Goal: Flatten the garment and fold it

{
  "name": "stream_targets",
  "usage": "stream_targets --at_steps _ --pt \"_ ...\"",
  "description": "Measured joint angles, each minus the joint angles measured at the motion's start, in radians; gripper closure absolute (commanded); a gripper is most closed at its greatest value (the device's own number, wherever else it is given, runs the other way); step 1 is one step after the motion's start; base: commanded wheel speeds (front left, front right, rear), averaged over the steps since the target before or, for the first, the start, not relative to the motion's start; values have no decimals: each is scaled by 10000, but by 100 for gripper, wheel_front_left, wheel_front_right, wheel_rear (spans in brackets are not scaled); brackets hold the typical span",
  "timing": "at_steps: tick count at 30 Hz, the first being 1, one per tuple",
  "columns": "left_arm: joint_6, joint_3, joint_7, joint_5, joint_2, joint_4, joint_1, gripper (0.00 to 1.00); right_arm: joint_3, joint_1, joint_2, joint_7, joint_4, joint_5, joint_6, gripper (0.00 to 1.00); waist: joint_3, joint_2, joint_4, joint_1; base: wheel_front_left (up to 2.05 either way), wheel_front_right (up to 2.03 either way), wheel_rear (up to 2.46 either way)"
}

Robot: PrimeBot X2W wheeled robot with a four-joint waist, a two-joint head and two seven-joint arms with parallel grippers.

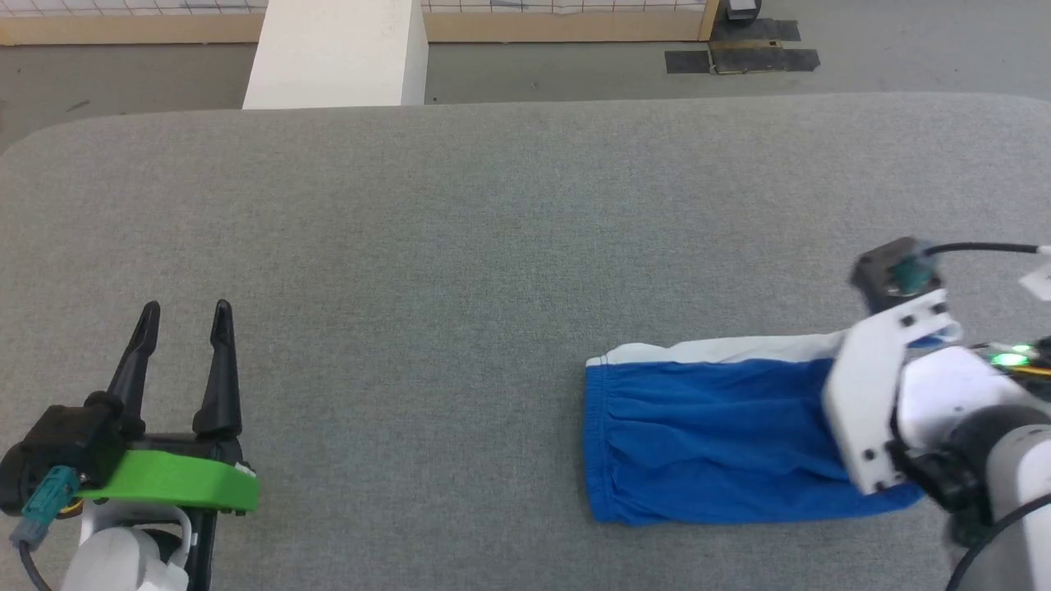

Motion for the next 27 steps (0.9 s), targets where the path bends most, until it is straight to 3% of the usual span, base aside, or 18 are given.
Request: stream_targets --at_steps 6,23,24,25,27 --pt "0 -56 0 -2 -25 42 0 0 1101 -3 777 -132 230 593 -2 100 -6 0 56 0 0 0 0" --pt "-27 -107 0 -228 -27 226 -31 0 2662 -871 1628 -1582 3891 717 -2 100 448 0 746 0 0 0 0" --pt "-27 -107 0 -259 -29 236 -34 0 2748 -929 1638 -1687 4006 727 -2 65 462 0 780 0 0 0 0" --pt "-27 -109 0 -291 -29 245 -34 0 2817 -988 1643 -1762 4071 742 -2 0 468 0 803 0 0 0 0" --pt "-27 -117 0 -295 -29 265 -35 0 3062 -1168 1647 -1933 4128 792 -2 0 465 0 840 0 0 0 0"
